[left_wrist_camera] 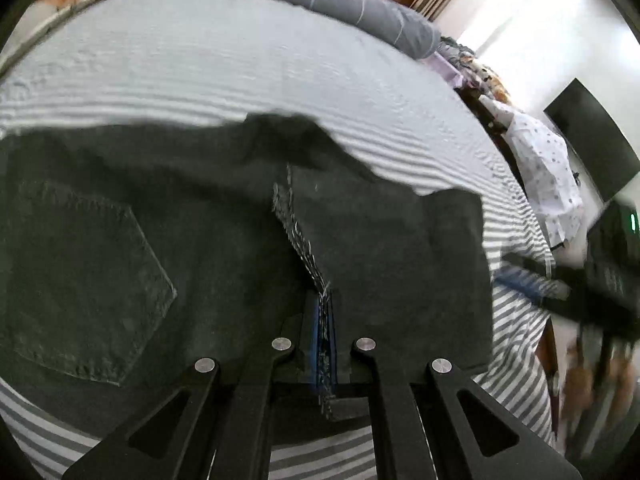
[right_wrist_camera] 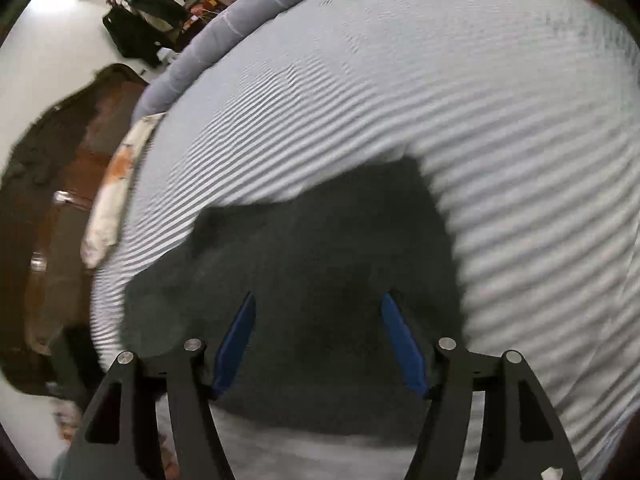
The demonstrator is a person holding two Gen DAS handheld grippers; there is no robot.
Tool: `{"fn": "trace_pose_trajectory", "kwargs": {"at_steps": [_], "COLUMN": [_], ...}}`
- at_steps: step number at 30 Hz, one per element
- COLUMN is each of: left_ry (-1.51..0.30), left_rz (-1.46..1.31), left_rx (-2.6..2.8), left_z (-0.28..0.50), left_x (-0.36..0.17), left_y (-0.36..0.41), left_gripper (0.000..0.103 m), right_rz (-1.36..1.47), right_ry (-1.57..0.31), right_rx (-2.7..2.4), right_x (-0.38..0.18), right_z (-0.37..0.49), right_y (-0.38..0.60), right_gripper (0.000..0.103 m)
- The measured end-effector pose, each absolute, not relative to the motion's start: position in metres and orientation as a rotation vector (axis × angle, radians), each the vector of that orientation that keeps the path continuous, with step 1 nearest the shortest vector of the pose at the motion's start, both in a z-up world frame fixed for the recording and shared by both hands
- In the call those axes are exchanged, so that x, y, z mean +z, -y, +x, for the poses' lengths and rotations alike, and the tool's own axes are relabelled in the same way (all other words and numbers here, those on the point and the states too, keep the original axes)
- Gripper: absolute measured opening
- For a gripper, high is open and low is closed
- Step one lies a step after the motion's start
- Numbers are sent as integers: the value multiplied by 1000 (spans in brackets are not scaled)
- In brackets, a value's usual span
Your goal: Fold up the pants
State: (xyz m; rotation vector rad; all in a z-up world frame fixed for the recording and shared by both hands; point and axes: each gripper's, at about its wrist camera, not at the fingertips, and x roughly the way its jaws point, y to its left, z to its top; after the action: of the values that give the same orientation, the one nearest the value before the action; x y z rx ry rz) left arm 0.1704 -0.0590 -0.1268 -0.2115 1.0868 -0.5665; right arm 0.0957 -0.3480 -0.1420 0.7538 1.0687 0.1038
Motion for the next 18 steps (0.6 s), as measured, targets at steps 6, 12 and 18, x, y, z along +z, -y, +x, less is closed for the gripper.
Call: {"fn": "trace_pose_trajectory", "kwargs": {"at_steps": [6,12,18], "left_ry": [-1031,-1029,-1219], "left_rz": [-287,-283,-253], "left_rx": [-589,-590,-504], "left_z": [173,171,177], "left_x": [-89,-73,-124], "left_y": [54,55,50], "left_gripper": [3,3,4], "right_rz": [1165,1274,1167], "right_ry": [-1186,-1175,-1161], "right_rx": [287,226,110], "right_x": [-200,-224,-221], "right_z": [53,50,52], "right_y": [306,293,307], "right_gripper": [65,66,66]}}
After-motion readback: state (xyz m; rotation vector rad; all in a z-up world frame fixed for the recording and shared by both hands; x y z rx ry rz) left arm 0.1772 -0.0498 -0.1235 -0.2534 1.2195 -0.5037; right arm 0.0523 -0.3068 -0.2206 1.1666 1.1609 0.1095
